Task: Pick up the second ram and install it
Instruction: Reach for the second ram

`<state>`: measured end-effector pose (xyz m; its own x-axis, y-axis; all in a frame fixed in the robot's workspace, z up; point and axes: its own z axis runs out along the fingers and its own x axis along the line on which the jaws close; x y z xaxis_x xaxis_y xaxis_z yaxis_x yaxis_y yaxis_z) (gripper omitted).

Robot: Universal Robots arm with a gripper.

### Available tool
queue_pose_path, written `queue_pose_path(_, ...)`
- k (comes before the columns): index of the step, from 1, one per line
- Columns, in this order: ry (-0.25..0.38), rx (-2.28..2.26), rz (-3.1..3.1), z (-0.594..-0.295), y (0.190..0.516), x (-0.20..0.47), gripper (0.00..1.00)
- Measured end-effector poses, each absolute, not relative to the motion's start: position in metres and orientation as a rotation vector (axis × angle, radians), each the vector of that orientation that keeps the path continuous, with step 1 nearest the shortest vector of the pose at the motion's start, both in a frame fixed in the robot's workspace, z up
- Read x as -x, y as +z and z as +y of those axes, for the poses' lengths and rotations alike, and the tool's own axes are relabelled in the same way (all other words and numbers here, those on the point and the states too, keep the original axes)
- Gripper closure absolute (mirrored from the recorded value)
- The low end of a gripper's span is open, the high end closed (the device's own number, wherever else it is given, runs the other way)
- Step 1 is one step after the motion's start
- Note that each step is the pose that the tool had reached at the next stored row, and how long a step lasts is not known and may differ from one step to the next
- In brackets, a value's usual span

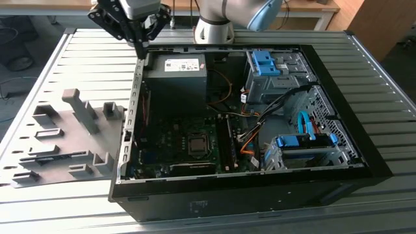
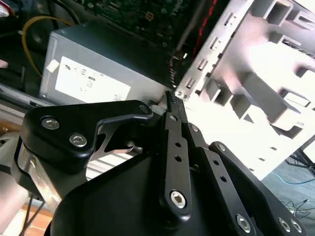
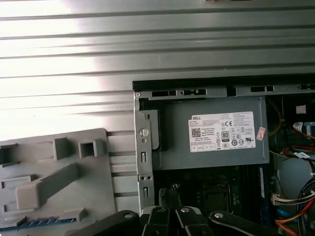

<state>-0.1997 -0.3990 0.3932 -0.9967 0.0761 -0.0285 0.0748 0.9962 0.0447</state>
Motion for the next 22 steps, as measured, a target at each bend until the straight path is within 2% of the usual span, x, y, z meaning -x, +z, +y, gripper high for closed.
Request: queue_pose_path(22, 0.068, -0.118, 3.109, -0.399, 0.393, 0.256, 0.89)
